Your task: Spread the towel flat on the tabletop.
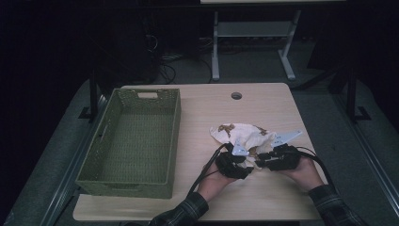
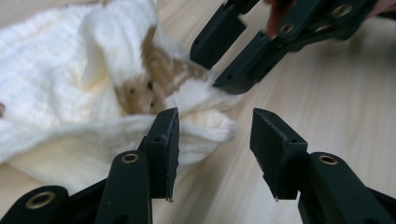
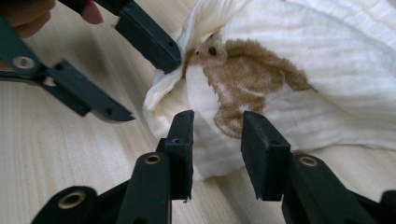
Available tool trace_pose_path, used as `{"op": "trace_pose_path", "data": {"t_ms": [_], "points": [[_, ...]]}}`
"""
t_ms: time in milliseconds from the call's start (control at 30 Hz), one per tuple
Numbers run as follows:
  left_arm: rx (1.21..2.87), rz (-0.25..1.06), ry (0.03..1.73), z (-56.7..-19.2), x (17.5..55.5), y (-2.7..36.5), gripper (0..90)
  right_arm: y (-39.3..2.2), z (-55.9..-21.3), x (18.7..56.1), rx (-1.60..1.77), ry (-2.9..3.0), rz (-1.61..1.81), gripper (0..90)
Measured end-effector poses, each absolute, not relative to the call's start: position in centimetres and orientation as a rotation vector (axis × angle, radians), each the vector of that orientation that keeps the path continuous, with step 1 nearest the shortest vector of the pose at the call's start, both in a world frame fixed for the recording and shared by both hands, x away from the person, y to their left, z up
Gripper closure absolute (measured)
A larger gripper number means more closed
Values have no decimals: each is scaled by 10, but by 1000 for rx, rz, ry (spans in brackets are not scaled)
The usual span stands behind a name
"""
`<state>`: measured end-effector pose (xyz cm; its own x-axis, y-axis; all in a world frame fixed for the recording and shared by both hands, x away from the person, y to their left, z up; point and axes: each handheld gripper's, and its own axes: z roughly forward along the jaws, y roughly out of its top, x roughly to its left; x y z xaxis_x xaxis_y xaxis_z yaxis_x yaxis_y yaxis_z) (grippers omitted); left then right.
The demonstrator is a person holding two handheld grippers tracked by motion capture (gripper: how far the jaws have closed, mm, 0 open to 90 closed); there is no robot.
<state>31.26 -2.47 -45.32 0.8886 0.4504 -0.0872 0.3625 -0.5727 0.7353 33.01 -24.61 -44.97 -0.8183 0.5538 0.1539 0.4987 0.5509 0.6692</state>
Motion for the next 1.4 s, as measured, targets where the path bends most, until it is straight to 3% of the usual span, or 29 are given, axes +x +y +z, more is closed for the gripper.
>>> {"op": "trace_pose_path", "data": {"t_ms": [233,333,367,467,533,1000,1400], "points": [[2274,149,599,-465,318,-28,528,-243,-456,332,913,2728,1087,634],[2302,191,591,-469,317,-30,573,-241,-458,332,906,2735,1063,682],[2308,211,587,-468,318,-30,668,-241,-459,332,893,2737,1046,744],[2296,191,596,-468,319,-27,806,-243,-459,333,899,2738,1043,852],[2291,182,598,-466,320,-25,838,-244,-458,333,900,2731,1043,870],[2115,198,671,-423,325,14,857,-269,-438,334,951,2590,1122,881],[1972,305,881,-401,343,62,860,-318,-416,338,1032,2394,1173,885]]}}
